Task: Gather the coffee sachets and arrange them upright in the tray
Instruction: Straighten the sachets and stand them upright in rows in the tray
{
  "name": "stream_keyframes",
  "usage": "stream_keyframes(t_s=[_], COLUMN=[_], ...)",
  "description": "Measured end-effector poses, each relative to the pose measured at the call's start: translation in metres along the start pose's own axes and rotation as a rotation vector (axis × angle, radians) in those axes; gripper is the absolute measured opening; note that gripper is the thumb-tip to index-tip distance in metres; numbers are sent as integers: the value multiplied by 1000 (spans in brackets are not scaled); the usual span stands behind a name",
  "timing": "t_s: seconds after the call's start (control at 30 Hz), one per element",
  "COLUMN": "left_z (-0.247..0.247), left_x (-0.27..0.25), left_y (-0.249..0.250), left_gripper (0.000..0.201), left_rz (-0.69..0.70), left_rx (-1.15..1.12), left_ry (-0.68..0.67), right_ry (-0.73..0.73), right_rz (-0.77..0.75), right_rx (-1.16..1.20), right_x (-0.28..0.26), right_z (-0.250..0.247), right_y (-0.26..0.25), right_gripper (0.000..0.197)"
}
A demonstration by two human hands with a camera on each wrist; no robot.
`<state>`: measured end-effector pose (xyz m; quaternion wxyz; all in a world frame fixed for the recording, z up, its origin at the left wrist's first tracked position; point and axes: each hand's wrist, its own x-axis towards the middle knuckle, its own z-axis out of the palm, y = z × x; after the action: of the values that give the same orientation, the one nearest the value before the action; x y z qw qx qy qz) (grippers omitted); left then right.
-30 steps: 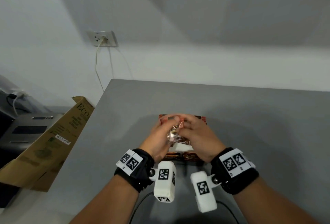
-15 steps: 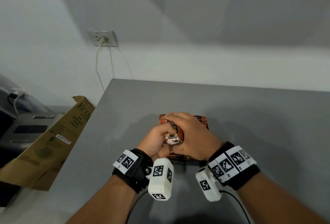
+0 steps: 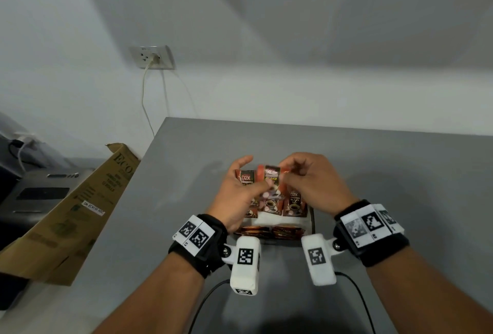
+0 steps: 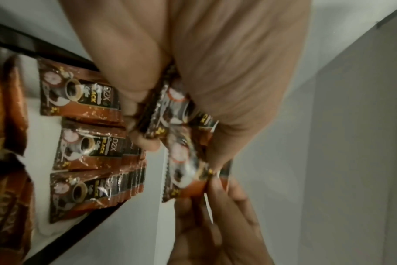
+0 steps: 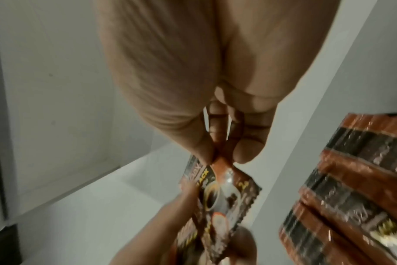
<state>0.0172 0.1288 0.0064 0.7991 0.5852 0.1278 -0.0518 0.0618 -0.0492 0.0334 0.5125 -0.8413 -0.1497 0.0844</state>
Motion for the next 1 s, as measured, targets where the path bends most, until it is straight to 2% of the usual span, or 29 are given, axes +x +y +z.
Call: stream_keyframes(t_s=[0.1, 0.17, 0.27, 0.47, 0.67, 0.8, 0.87, 0.93, 1.0], left_z=[-12, -20, -22, -21, -19, -20, -20, -18, -13], left_x=[3, 4, 3, 1, -3, -3, -5, -5, -5], left_y=[1, -1, -8, -14, -11, -13, -14, -16, -16], left_gripper=[47, 43, 41, 39, 43, 55, 54, 54, 55], left_rz=[-19, -25, -41, -76, -105, -112, -97, -71, -33], left_rx=[-5, 29, 77, 97, 78, 170, 206, 219, 222], left_ry=[126, 167, 166, 154, 125, 100, 103, 67, 20], right_ry=[63, -24, -163, -165, -47, -38, 3, 51, 4], right_rz=[66, 120, 176, 206, 119, 160, 166, 102, 27], right_rx=[-102, -304, -454, -560, -614, -610, -569, -481, -318], right_x=[6, 7, 4, 8, 8, 7, 6, 3, 1], right_z=[-17, -18, -9, 3, 15, 15, 11, 7, 5], right_y=[23, 43, 67, 84, 96, 98, 91, 73, 44], right_gripper=[10, 12, 18, 18, 8, 11, 17, 19, 15])
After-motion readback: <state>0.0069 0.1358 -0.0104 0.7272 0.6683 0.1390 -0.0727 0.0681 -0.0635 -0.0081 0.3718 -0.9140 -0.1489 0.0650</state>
